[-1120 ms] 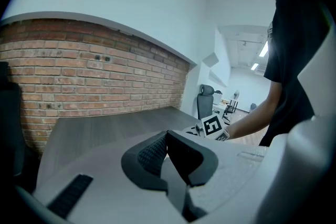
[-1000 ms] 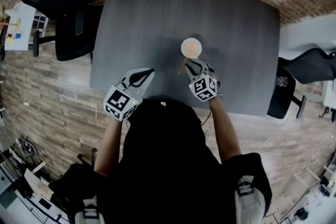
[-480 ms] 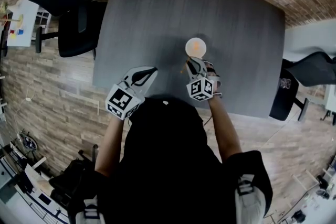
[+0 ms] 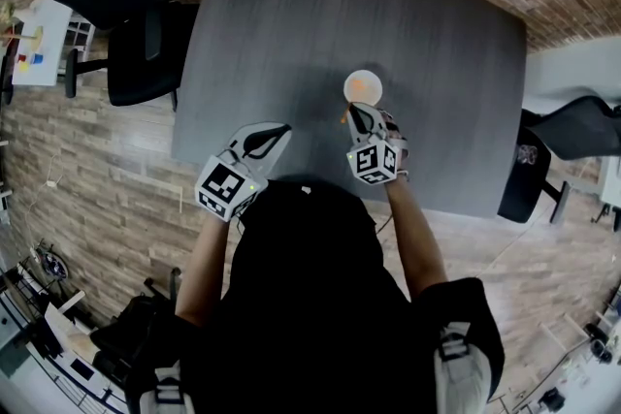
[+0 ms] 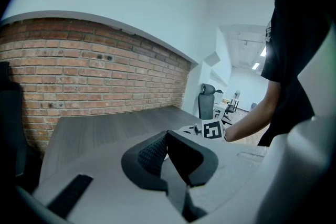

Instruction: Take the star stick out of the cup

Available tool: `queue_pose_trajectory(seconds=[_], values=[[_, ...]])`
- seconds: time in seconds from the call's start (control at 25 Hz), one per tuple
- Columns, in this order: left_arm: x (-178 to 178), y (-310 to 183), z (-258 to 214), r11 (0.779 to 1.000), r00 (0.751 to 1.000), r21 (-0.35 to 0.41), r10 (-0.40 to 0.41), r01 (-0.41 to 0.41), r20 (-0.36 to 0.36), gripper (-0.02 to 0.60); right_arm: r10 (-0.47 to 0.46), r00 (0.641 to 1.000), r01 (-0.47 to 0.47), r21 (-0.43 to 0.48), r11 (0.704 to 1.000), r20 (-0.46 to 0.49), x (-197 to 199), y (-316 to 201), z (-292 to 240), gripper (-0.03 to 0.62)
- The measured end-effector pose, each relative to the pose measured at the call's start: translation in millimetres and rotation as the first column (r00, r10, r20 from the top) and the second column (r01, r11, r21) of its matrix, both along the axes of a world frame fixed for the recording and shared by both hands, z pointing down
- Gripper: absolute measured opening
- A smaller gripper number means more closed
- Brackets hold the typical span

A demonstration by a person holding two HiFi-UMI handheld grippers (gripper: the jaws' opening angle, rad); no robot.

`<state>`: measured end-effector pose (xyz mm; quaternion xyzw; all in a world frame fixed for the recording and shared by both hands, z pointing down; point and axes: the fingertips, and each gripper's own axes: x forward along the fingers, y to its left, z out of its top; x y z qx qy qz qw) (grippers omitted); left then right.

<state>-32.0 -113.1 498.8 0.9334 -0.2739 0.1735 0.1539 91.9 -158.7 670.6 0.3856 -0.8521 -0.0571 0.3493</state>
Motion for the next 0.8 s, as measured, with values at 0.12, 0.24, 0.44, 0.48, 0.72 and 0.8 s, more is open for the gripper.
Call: queue_pose_trajectory(seconds=[0.12,0.24,0.44,0.48,0.72,0.8], values=[[1.7,1.5,-0.2,1.000,1.000,-0.006,0.002,-0.002,-0.003,0.000,0.031,0.998,-0.032,0.000,1.000,0.053,4.1,-5.9,-11.5,0.015],[2.5,2.7,-1.0,1.000,1.000,-0.015,0.001,-0.001,-0.005,0.000,0.045,0.996,-0.045,-0.004,0.999,0.074,6.5,-8.5,-19.1,0.014],[3.0,2.2,-2.1,1.000,1.000,0.019,0.014,-0.014,-0.006,0.000,0.068,0.995,-0.067,-0.016,0.998,0.072,9.1,-6.4,-17.3,0.015],[2.5,2.2,-2.2,1.000,1.000,0.027,0.015,-0.015,-0.005,0.000,0.072,0.995,-0.071,-0.017,0.997,0.070,8.7,-6.1,-17.0,0.015],[0.6,7.3,-2.0,1.000,1.000,0.012,0.004,-0.004,-0.006,0.000,0.105,0.980,-0.105,-0.006,0.994,0.168,8.9,-14.5,-30.1,0.014],[-0.1,8.7,-2.4,1.000,1.000,0.015,0.005,-0.005,-0.008,0.001,0.145,0.963,-0.140,-0.036,0.989,0.226,13.6,-17.2,-34.0,0.013]])
